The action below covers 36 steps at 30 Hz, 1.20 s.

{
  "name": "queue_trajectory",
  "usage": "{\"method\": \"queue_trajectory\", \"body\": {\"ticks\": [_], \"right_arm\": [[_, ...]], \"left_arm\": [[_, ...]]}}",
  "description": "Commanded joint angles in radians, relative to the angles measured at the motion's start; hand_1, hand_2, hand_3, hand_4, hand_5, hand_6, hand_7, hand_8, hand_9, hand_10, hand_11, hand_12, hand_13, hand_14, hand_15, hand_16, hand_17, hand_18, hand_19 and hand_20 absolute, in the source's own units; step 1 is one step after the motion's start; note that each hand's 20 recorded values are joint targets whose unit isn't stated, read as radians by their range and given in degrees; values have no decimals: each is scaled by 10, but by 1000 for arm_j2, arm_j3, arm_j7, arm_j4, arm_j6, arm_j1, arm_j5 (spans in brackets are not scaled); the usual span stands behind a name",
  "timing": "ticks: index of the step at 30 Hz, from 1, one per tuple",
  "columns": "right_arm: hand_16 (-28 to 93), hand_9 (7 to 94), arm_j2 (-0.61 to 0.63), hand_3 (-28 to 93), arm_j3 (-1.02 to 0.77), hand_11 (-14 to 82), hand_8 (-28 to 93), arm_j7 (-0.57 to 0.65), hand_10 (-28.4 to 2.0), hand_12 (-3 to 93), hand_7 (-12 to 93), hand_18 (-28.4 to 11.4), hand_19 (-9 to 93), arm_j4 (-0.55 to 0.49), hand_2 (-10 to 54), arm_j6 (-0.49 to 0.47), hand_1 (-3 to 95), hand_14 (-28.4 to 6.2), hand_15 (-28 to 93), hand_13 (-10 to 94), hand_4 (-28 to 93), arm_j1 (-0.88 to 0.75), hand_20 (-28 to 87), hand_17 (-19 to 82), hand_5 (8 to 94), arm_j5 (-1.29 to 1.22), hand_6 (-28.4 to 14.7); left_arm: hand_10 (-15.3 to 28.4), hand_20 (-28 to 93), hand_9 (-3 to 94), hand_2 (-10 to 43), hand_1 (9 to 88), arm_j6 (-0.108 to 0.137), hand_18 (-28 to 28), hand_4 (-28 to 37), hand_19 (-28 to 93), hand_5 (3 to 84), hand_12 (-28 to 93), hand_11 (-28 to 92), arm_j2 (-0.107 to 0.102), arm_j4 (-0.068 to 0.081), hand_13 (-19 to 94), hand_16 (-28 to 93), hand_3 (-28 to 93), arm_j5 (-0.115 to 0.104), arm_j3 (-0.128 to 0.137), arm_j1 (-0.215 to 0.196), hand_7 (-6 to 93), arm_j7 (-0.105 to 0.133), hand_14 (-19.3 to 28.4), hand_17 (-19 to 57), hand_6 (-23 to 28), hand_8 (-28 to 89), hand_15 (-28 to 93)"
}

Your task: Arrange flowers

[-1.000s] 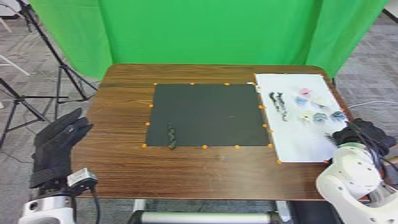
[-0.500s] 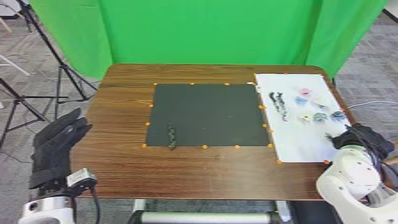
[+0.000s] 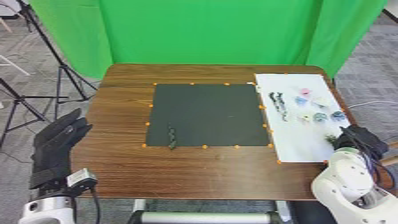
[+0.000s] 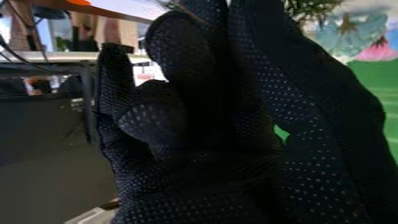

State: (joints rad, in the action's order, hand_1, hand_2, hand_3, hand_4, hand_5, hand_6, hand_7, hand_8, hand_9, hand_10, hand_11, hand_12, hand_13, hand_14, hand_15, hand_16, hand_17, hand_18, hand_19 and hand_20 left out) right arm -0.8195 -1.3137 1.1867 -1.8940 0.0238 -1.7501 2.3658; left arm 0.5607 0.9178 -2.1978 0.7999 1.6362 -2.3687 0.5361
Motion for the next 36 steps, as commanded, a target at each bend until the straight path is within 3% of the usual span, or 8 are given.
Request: {"method": "queue_trajectory", "body": {"ticks": [1, 14, 26, 36], "right_arm": [[286, 835, 28, 671, 27, 424, 140, 16, -112, 328, 133, -272, 798, 13, -95, 71, 637, -114, 760, 771, -278, 26, 199, 271, 870, 47, -98], [309, 884, 13, 726, 138, 419, 178, -17, -97, 355, 156, -279, 820, -46, -95, 148, 590, -104, 734, 814, -282, 171, 188, 286, 902, 72, -55], [324, 896, -120, 733, 358, 417, 185, -103, -94, 359, 158, -283, 836, -33, -95, 97, 581, -99, 719, 829, -283, 414, 180, 290, 899, 88, -48], [329, 900, -262, 739, 477, 412, 182, -180, -92, 360, 167, -284, 844, 18, -95, 51, 578, -98, 713, 834, -283, 528, 172, 292, 892, 93, -46]], "left_arm": [[205, 149, 345, 15, 288, -8, 225, -151, 570, 426, 71, 423, 2, -3, 246, -182, 820, 3, 0, -6, 167, -5, 273, -81, 119, -110, 669], [205, 148, 345, 15, 289, 3, 225, -152, 568, 426, 71, 423, -7, -12, 246, -183, 821, 2, 10, -20, 167, -9, 273, -82, 120, -109, 668], [205, 148, 344, 13, 288, -4, 225, -152, 569, 426, 70, 423, 5, -22, 245, -182, 820, 28, 21, -18, 167, -47, 273, -83, 120, -109, 668], [205, 148, 343, 12, 289, -8, 225, -152, 569, 424, 70, 423, 0, -24, 245, -183, 819, 37, 23, -9, 167, -70, 273, -83, 119, -109, 668]]}}
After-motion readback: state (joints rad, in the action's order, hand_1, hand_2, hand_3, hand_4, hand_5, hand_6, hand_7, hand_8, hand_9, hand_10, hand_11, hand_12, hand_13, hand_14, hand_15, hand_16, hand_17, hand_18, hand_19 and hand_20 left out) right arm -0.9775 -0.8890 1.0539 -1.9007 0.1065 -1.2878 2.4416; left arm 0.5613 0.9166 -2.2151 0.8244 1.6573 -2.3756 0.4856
